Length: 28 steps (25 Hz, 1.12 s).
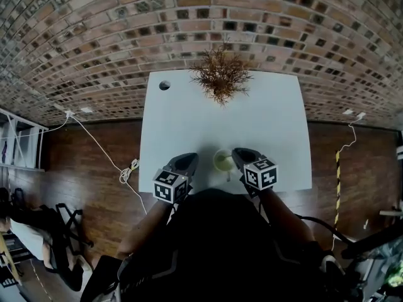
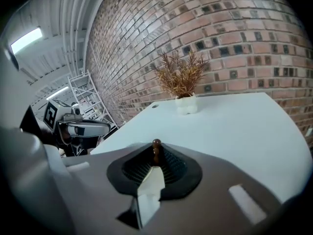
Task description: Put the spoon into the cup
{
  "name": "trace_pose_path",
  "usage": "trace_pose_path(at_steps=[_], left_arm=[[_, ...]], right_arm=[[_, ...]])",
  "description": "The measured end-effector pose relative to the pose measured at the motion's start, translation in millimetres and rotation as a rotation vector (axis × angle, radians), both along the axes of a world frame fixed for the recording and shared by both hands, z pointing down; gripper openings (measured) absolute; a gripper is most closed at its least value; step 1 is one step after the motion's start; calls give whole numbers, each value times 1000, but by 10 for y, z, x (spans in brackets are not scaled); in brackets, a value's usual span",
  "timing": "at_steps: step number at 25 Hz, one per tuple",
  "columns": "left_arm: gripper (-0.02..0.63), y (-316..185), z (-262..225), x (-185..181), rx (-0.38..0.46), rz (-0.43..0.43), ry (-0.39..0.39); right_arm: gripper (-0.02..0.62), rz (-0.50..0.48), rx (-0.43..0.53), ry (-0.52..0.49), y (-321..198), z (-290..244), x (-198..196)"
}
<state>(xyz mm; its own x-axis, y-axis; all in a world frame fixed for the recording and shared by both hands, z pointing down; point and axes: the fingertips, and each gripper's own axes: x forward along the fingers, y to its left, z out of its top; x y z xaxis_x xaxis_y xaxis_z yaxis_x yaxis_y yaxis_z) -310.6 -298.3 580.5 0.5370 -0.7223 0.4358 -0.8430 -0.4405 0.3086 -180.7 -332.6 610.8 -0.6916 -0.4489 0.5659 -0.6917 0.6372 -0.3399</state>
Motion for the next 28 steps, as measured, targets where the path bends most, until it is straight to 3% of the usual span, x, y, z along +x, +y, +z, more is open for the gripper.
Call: trace_pose_path(at_steps=[13,15,20,28], left_arm=[[-6,133,15,-50,-22,-19,6],[-6,149,5,-43,-22,-19,6],[-6,177,-40,-37,-21,-45,9],[-6,261,-158,11,-15,-65,3]], right_arm=[[51,-5,1,-2,37,78,-50],[124,-9,1,-11,39,81,-40],[198,37,16,-26,-80,-33,130],[209,35,34,-96,-110,-236,294]])
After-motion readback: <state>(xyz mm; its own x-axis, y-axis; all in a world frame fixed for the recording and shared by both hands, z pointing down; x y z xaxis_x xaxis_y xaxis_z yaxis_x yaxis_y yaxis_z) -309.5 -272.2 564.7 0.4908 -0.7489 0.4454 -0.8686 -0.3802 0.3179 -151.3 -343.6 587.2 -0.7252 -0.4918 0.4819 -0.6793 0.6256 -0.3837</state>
